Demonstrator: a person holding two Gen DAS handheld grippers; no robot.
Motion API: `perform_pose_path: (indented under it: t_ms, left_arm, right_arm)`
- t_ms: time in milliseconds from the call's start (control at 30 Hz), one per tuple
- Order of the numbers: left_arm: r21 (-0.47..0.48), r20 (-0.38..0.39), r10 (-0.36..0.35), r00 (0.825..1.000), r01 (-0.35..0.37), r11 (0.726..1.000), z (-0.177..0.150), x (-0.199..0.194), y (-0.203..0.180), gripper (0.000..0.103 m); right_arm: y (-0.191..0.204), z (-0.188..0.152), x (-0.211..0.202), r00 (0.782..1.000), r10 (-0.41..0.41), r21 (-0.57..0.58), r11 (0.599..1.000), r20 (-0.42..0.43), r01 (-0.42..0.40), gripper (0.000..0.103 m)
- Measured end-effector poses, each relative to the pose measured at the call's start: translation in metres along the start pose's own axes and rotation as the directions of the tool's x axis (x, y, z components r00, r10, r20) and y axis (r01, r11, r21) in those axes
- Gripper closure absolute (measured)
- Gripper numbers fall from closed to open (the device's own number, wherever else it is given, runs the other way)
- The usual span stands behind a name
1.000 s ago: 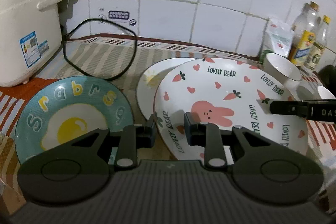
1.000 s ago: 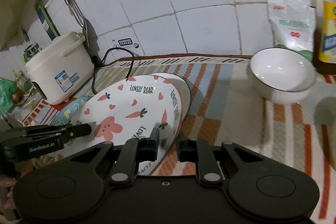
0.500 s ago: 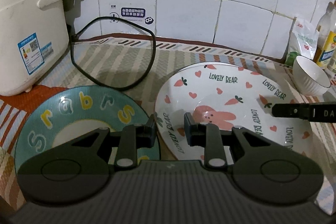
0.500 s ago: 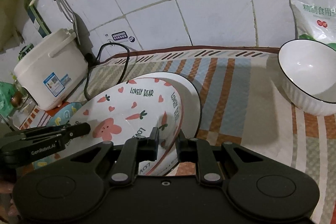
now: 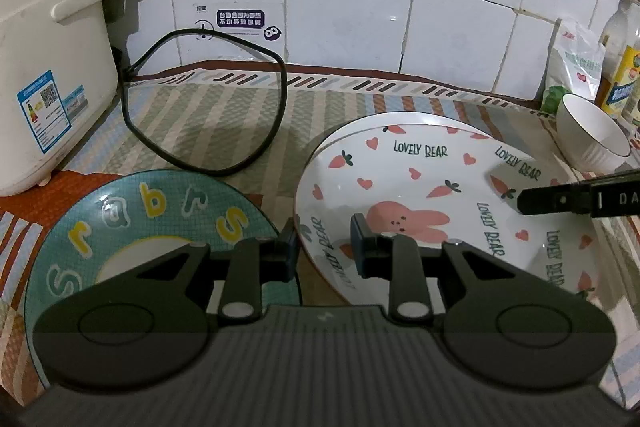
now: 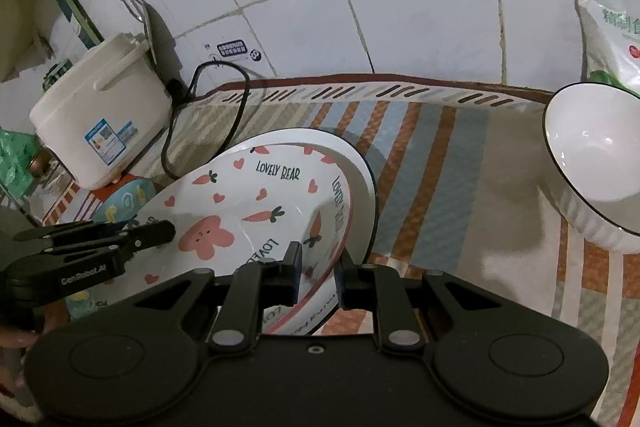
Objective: Organize plates and bowls
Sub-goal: 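Lift the bunny plate with the right gripper over the sun-print plate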
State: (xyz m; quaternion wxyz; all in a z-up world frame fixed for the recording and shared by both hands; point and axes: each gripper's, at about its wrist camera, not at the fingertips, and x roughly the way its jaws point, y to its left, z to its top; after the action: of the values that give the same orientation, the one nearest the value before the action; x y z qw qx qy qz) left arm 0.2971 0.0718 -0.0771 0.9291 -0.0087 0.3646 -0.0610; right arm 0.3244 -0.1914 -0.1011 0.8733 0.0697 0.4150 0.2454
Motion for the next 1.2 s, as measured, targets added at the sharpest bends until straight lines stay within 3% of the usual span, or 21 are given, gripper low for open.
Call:
perform_pose_path:
  t_ms: [400,633,967,1100,1200]
  left_arm:
    - [-0.007,-0.076,-0.041,0.996,0.041,0.999,0.008,0.002,0.004,0.077]
    - [-0.056,-0.098,-0.110,0.989,0.105,0.993,0.010,0.003,0.018,0.076]
    - [-0.005,-0.089,-0.063,0.994,0.063,0.998,0.009,0.004,0.012,0.079]
    - [-0.001,-0.088,-0.061,0.994,0.062,0.998,0.009,0.004,0.011,0.079]
    - [0.018,-0.083,-0.044,0.996,0.046,0.999,0.008,0.004,0.009,0.083]
  right_arm:
    - [-0.012,0.014,0.008,0.993,0.049,0.075,0.996,-0.103,-0.042,0.082]
    - [-0.019,0.013,0.006,0.987,0.100,0.121,0.989,-0.123,-0.085,0.080]
    - [-0.001,0.030,0.005,0.972,0.040,0.078,0.997,-0.233,-0.022,0.073]
    - [0.010,0.035,0.003,0.963,-0.006,0.033,0.999,-0.270,0.015,0.072]
    - [0.019,0.042,0.002,0.957,-0.085,-0.016,0.996,-0.278,0.083,0.071]
